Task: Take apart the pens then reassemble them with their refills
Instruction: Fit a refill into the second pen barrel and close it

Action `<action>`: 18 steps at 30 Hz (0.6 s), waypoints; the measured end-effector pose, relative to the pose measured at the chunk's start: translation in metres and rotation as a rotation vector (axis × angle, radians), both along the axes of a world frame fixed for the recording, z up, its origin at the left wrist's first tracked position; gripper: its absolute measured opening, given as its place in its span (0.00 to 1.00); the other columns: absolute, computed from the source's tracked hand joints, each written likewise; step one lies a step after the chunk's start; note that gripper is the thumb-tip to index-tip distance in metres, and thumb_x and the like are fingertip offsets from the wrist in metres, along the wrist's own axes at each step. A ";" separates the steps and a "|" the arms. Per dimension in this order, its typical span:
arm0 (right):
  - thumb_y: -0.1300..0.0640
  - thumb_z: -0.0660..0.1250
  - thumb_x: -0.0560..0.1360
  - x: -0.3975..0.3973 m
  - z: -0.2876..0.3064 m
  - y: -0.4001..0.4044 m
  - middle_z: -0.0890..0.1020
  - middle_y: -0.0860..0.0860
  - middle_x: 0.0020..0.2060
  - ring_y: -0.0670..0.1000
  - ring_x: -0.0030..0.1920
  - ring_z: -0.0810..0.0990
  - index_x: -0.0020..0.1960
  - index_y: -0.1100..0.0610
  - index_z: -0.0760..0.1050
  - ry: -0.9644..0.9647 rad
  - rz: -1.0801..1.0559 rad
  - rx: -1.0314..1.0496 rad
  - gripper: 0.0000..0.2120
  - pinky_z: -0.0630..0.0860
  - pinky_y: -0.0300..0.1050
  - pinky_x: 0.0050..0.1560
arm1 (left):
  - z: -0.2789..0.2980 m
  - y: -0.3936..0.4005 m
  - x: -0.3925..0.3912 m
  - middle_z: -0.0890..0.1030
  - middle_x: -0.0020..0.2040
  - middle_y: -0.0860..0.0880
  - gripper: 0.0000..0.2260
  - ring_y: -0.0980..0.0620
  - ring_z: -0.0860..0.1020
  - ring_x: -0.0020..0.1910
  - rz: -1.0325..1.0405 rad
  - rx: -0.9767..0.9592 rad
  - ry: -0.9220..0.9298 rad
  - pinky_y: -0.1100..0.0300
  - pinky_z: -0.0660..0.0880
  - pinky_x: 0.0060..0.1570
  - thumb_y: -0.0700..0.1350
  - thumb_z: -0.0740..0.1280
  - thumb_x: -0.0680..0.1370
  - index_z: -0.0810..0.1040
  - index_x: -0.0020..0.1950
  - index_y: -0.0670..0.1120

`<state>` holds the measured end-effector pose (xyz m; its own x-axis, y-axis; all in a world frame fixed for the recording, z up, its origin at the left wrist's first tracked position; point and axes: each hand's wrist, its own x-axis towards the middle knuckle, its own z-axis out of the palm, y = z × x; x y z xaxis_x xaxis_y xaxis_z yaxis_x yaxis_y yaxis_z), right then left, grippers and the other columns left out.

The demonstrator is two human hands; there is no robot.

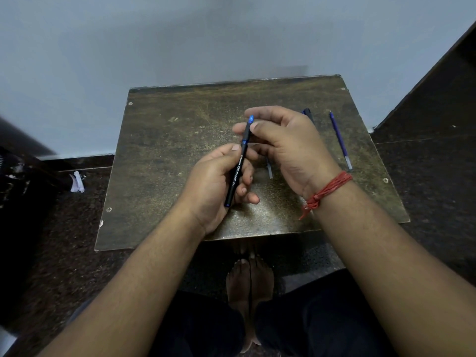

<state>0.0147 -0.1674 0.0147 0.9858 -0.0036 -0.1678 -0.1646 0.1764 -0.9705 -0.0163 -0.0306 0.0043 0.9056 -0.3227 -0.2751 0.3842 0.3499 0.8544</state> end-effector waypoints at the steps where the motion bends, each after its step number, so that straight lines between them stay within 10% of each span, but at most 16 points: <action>1: 0.65 0.66 0.78 0.000 0.000 0.000 0.87 0.58 0.48 0.54 0.43 0.84 0.59 0.62 0.76 0.002 0.002 0.007 0.09 0.79 0.45 0.42 | 0.000 0.000 0.000 0.71 0.28 0.47 0.11 0.53 0.65 0.23 -0.001 -0.001 -0.002 0.60 0.72 0.23 0.43 0.55 0.84 0.74 0.51 0.39; 18: 0.64 0.66 0.80 0.004 0.000 -0.009 0.86 0.55 0.42 0.49 0.40 0.83 0.54 0.61 0.78 -0.055 -0.192 0.073 0.05 0.80 0.43 0.42 | 0.000 -0.002 -0.003 0.71 0.28 0.46 0.11 0.52 0.65 0.24 -0.026 0.070 -0.018 0.59 0.73 0.25 0.43 0.56 0.84 0.76 0.52 0.39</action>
